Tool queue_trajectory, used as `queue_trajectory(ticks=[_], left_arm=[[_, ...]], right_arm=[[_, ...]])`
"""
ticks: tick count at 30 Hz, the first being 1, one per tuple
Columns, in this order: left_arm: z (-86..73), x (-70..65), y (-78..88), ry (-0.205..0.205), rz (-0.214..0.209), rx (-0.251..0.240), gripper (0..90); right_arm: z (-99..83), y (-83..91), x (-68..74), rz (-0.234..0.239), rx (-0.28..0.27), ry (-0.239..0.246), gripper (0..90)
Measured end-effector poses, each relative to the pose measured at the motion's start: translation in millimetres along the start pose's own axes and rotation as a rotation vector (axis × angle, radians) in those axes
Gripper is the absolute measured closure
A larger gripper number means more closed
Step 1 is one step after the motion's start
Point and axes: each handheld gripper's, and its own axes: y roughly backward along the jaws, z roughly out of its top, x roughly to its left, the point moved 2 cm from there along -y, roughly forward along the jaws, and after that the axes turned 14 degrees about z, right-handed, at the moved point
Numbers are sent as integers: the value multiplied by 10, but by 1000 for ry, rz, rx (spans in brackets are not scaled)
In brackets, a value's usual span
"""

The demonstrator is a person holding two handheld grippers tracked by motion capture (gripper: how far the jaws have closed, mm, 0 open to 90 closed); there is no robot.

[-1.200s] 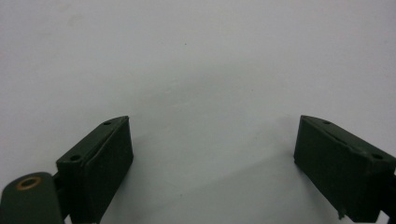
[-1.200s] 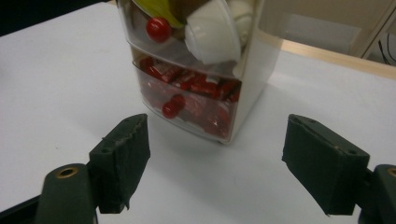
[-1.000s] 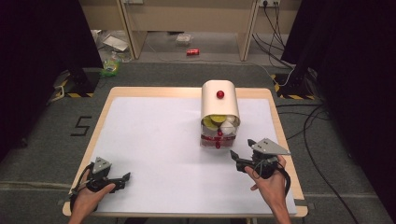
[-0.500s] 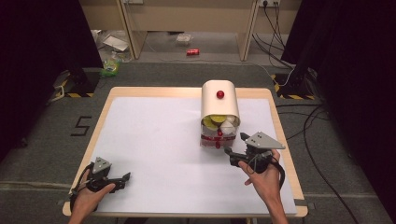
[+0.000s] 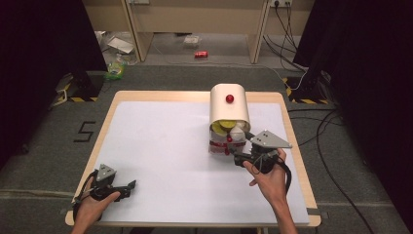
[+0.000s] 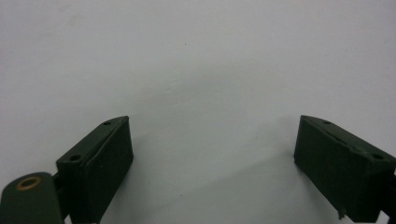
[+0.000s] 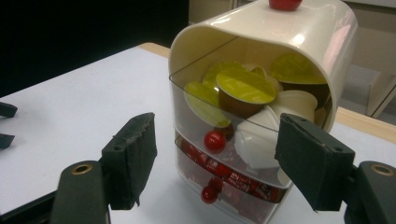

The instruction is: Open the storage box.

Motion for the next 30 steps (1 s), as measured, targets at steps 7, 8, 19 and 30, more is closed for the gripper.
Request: queue_trajectory(ticks=[7,8,19,30], left_arm=[[0,0,0,0,0,0,108],[0,0,0,0,0,0,107],[0,0,0,0,0,0,108],[0,0,0,0,0,0,108]], right_arm=[[49,-99,-21,5,-2,6,298],[54,-115,-25,5,-3,5,298],[99,-205,-76,8,-14,4,304],[102,-377,-123,23,0,-5,308]])
